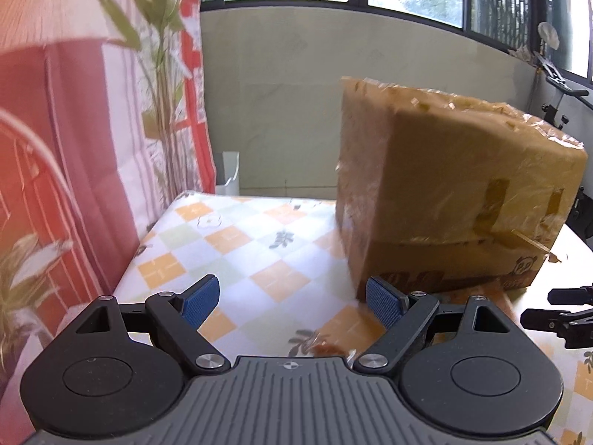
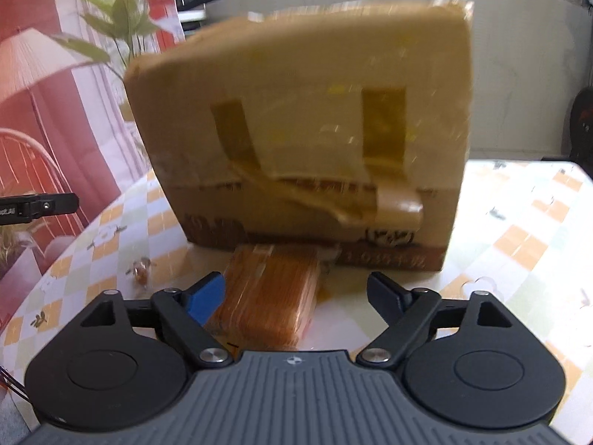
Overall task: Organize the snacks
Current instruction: 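Move both open tools back to the snacks on the table, then grasp the orange-brown bread packet with the right tool while the left tool grasps the small clear brown-snack packet, then carry both held snacks into the lined box and open both tools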
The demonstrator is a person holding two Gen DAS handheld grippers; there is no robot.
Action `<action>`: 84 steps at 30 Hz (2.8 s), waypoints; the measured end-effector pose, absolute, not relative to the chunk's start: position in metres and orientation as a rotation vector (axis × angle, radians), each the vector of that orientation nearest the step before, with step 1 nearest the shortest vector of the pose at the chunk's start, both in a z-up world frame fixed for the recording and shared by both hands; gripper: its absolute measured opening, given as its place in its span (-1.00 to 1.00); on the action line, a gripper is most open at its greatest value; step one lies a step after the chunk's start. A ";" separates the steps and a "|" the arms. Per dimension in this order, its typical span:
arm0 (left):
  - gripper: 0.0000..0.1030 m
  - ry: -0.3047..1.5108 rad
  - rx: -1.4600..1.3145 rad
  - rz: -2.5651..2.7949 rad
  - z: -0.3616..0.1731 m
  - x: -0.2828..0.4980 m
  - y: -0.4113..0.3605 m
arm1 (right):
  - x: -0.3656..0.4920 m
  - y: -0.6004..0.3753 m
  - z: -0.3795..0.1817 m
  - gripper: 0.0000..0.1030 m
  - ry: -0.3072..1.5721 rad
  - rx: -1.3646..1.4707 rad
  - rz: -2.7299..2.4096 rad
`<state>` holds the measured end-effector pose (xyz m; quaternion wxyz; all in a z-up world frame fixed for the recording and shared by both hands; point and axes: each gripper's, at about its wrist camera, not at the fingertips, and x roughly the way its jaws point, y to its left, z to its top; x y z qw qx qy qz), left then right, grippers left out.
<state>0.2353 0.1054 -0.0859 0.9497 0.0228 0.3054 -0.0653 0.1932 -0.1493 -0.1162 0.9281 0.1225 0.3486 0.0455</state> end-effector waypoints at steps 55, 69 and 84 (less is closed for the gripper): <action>-0.69 0.835 -0.054 -0.046 -0.171 0.266 0.056 | 0.162 -0.191 -0.161 0.51 0.664 0.199 0.009; -0.69 0.641 -0.014 -0.210 -0.085 0.224 0.038 | 0.118 -0.209 -0.094 0.49 0.503 0.235 0.066; -0.68 0.380 -0.037 -0.369 0.027 0.296 -0.033 | 0.213 -0.242 0.027 0.49 0.247 0.104 0.125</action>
